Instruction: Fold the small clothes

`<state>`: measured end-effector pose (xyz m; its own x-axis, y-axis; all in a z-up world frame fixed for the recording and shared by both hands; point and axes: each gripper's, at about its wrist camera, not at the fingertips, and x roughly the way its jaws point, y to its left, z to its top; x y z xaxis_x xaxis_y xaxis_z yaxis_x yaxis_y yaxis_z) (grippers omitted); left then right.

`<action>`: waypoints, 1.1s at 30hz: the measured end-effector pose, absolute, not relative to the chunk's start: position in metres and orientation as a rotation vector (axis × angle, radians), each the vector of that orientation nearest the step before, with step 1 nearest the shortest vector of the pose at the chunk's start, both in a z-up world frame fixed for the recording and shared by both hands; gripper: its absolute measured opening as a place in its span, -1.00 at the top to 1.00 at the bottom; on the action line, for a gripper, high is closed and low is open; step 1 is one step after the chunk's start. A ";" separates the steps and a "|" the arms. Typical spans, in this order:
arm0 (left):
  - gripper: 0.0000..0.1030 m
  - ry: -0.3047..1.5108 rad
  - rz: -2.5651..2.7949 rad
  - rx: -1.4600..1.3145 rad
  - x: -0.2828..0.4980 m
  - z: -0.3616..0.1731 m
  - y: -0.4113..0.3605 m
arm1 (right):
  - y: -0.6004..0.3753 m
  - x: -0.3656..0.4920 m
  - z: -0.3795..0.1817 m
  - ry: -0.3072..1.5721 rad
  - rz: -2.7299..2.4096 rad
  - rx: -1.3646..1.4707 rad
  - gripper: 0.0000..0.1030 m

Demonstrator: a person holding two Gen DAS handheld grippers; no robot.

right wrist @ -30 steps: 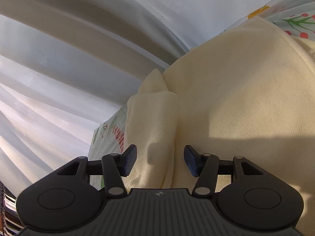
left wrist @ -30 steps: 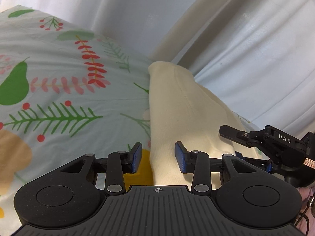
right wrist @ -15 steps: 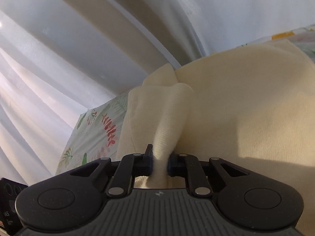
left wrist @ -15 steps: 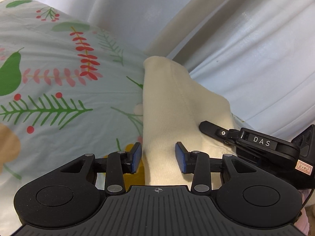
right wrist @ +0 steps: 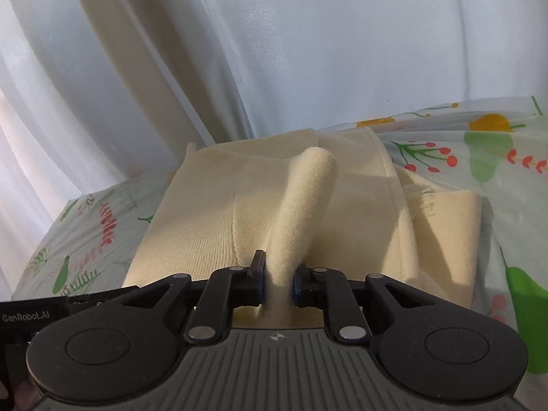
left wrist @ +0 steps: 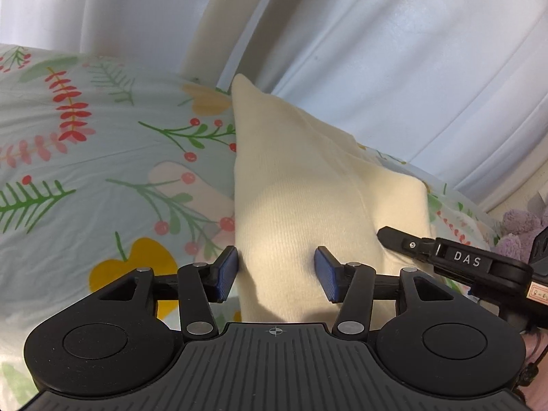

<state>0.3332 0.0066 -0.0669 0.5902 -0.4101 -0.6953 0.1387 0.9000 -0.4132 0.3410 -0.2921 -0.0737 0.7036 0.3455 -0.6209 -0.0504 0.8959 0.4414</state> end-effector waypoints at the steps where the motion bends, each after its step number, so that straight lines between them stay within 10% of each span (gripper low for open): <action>1: -0.07 0.889 -0.327 -0.337 0.334 -0.068 0.008 | -0.303 0.344 -0.076 0.776 0.244 0.505 0.56; 7: -0.19 0.904 -0.333 -0.319 0.335 -0.069 0.003 | -0.314 0.368 -0.106 0.801 0.309 0.849 0.52; 9: -0.19 0.907 -0.316 -0.325 0.332 -0.066 0.002 | -0.300 0.368 -0.095 0.779 0.281 0.713 0.75; 26: -0.18 0.941 -0.402 -0.254 0.303 -0.068 -0.030 | -0.308 0.318 -0.074 0.588 -0.117 0.129 0.75; 30: -0.18 0.967 -0.417 -0.247 0.302 -0.071 -0.033 | -0.325 0.314 -0.072 0.587 -0.066 0.228 0.58; 33: -0.18 0.965 -0.429 -0.229 0.295 -0.071 -0.032 | -0.357 0.291 -0.063 0.540 -0.056 0.424 0.07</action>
<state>0.2952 -0.0320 -0.0713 0.4943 -0.4507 -0.7433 0.2503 0.8927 -0.3748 0.2905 -0.3567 -0.0630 0.8584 0.0584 -0.5096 0.1615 0.9122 0.3765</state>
